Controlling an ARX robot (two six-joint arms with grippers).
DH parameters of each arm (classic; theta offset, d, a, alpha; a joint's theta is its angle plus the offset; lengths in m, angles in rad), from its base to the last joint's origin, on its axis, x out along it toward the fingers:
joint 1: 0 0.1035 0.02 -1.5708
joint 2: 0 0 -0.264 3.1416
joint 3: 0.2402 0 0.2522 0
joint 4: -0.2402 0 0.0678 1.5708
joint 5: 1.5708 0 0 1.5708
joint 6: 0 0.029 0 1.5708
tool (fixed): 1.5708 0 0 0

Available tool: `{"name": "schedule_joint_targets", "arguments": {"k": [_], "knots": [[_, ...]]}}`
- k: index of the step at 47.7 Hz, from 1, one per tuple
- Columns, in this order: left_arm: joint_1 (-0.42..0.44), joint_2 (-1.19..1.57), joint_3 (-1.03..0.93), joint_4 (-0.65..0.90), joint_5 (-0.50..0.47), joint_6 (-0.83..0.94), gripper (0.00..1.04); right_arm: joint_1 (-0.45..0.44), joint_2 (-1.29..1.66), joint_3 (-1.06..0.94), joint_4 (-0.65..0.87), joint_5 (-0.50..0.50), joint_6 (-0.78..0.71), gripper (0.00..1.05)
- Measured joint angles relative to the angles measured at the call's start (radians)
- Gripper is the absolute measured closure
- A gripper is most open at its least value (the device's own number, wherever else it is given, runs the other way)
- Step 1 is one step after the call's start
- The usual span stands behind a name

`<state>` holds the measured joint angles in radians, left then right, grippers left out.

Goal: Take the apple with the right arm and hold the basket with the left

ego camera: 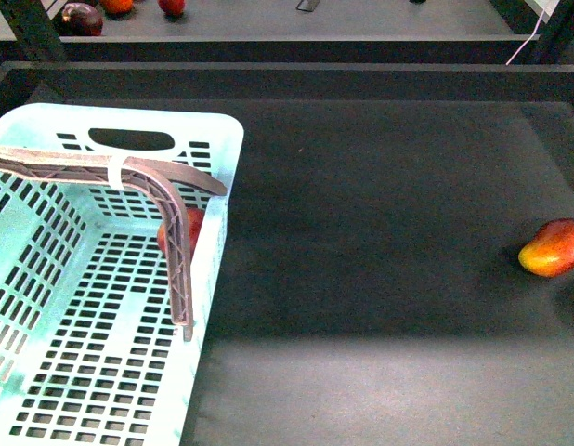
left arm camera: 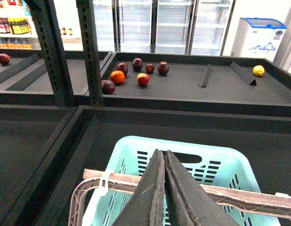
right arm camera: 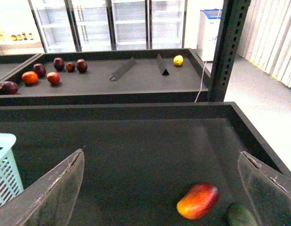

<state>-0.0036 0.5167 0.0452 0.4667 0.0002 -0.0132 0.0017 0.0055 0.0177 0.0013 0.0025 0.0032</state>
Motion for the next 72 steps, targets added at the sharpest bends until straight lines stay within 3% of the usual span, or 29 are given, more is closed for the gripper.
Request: {"name": "schedule_joint_targets", "arguments": {"k": [6,44,50,72], "knots": [[0.0,-0.032,-0.031,0.009,0.0,0.002,1.01,0.0,0.0,0.0,0.0,0.0,0.0,0.09],[0.0,-0.338,-0.031,-0.288,0.0,0.002,1.01,0.0,0.0,0.0,0.0,0.0,0.0,0.09],[0.0,-0.481,-0.03,-0.454,0.0,0.003,1.01,0.0,0.0,0.0,0.0,0.0,0.0,0.09],[0.0,-0.51,-0.03,-0.463,0.0,0.003,1.01,0.0,0.0,0.0,0.0,0.0,0.0,0.09]]}}
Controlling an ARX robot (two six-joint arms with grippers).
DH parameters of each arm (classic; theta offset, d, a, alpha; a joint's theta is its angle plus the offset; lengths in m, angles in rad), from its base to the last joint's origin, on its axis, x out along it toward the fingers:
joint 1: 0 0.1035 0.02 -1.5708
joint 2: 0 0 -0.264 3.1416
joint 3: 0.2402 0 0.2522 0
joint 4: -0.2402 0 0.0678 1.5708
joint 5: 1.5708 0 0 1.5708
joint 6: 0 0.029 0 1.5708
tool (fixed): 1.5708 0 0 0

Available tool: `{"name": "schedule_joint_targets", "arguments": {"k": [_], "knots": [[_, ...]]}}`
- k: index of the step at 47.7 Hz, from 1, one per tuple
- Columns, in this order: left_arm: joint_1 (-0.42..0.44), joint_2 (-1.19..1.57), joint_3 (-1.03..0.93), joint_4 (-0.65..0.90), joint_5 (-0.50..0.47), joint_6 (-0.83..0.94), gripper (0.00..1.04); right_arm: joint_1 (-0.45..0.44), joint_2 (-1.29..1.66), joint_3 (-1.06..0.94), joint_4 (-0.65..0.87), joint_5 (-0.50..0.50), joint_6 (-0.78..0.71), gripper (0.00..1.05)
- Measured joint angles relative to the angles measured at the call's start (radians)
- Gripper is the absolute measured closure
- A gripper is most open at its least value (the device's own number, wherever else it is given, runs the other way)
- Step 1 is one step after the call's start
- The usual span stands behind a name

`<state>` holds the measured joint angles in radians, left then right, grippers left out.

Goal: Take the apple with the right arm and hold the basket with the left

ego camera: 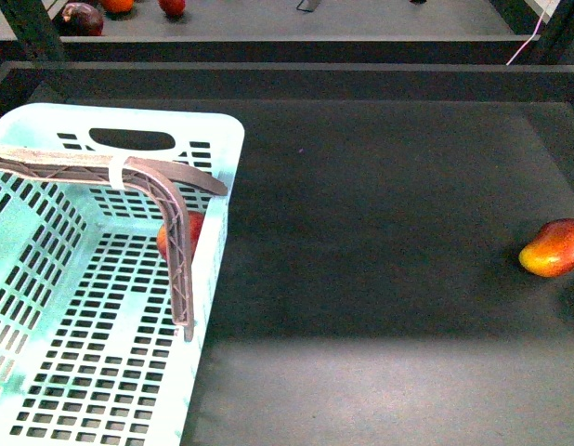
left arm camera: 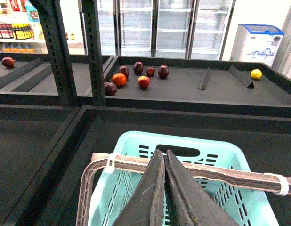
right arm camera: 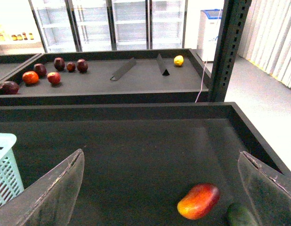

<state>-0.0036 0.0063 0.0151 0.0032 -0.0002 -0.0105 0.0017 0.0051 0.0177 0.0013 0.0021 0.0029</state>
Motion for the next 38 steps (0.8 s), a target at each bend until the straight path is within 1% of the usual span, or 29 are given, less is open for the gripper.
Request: {"name": "schedule_joint_targets", "arguments": {"k": [19,20,26,27,37,38], "knots": [[0.0,0.0,0.0,0.0,0.0,0.0,1.01,0.0,0.0,0.0,0.0,0.0,0.0,0.09],[0.0,0.0,0.0,0.0,0.0,0.0,1.0,0.0,0.0,0.0,0.0,0.0,0.0,0.09],[0.0,0.0,0.0,0.0,0.0,0.0,0.77,0.0,0.0,0.0,0.0,0.0,0.0,0.09],[0.0,0.0,0.0,0.0,0.0,0.0,0.72,0.0,0.0,0.0,0.0,0.0,0.0,0.09],[0.0,0.0,0.0,0.0,0.0,0.0,0.34,0.0,0.0,0.0,0.0,0.0,0.0,0.09],[0.0,0.0,0.0,0.0,0.0,0.0,0.29,0.0,0.0,0.0,0.0,0.0,0.0,0.09]]}}
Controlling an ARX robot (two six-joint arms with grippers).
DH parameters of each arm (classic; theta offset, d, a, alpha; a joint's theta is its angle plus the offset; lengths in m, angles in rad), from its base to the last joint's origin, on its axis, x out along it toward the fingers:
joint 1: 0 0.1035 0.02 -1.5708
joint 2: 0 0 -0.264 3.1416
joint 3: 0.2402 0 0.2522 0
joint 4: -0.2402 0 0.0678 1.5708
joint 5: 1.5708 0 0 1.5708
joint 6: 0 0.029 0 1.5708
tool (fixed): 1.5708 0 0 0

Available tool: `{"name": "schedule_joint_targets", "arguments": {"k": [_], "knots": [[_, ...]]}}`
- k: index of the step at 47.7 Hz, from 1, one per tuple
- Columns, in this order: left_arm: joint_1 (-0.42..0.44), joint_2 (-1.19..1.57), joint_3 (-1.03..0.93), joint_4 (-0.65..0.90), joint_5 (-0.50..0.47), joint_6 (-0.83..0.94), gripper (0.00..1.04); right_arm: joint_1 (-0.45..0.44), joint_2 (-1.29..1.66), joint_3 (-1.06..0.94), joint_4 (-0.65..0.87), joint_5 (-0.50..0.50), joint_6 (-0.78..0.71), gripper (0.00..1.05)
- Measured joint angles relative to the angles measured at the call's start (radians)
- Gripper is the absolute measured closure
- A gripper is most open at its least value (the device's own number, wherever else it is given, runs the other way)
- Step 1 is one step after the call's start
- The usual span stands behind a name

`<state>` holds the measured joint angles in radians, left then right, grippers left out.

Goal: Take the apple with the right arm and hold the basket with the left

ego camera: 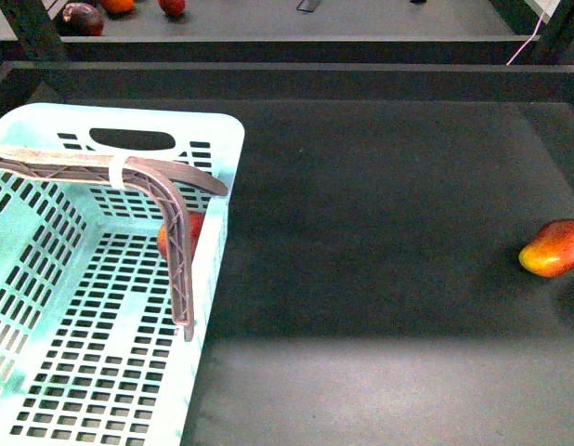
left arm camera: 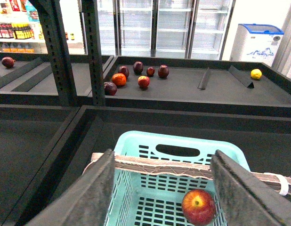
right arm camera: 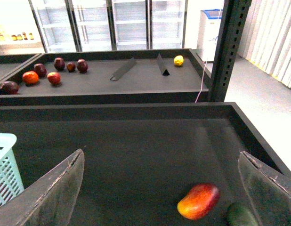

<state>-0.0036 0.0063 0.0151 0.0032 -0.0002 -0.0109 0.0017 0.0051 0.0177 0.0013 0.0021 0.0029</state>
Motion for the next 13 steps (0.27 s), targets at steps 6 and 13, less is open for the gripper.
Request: {"name": "schedule_joint_targets", "arguments": {"k": [6,13], "knots": [[0.0,0.0,0.0,0.0,0.0,0.0,0.06,0.0,0.0,0.0,0.0,0.0,0.0,0.09],[0.0,0.0,0.0,0.0,0.0,0.002,0.07,0.0,0.0,0.0,0.0,0.0,0.0,0.09]]}}
